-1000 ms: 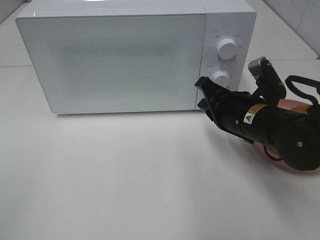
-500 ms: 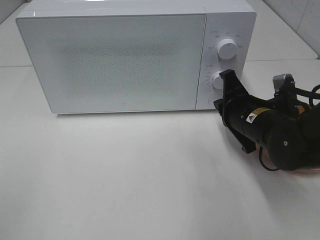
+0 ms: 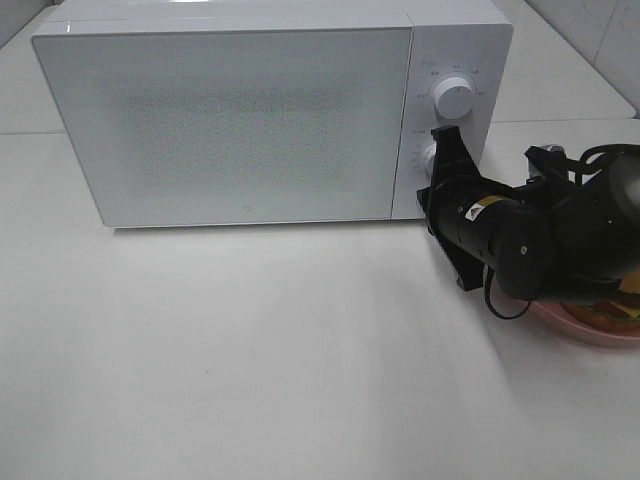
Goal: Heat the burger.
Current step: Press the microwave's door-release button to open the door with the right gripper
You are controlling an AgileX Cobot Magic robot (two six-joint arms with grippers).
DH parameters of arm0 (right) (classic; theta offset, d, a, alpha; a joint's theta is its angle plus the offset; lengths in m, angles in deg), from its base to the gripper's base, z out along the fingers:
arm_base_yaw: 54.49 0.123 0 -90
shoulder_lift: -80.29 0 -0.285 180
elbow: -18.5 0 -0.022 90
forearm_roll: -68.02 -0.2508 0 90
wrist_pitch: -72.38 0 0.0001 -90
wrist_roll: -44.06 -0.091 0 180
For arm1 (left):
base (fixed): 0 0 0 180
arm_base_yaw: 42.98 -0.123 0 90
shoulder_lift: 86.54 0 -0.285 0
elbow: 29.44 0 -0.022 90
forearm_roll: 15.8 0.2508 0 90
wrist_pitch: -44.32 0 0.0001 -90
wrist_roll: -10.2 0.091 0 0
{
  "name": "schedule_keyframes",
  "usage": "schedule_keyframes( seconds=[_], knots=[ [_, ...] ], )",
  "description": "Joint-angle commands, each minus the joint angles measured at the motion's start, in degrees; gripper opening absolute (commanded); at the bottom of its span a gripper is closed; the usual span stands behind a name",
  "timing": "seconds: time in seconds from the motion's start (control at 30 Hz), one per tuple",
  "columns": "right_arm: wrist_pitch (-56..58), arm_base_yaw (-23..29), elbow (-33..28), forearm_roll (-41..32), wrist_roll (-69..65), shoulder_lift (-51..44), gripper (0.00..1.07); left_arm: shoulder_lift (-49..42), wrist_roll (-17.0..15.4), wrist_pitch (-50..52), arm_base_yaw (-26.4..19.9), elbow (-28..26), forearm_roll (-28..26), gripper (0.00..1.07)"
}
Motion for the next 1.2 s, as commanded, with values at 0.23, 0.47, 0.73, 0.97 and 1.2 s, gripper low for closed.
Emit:
schedule_keyframes(
  seconds=[0.23, 0.47, 0.73, 0.97, 1.2],
  knots=[
    [1.55, 0.00, 3.50, -4.13, 1.43, 2.46, 0.00, -1.20, 0.00, 0.29, -0.11, 0.11, -0.23, 0.00],
    [-0.74, 0.00, 5.50, -5.96, 1.72, 4.98, 0.00, -1.20, 0.00, 0.29, -0.11, 0.11, -0.23, 0.00],
    [-2.69, 0.00, 6.13, -10.14, 4.13, 5.10, 0.00, -1.20, 0.00, 0.29, -0.11, 0.11, -0.23, 0.00],
    [-2.81, -0.23, 7.39, -10.14, 4.53, 5.79, 0.00, -1.20, 0.00, 0.29, -0.11, 0.11, -0.23, 0.00],
    [-3.61, -1.78, 8.14, -9.45, 4.76, 5.79, 0.00, -1.20, 0.00, 0.29, -0.11, 0.11, -0.23, 0.00]
  ],
)
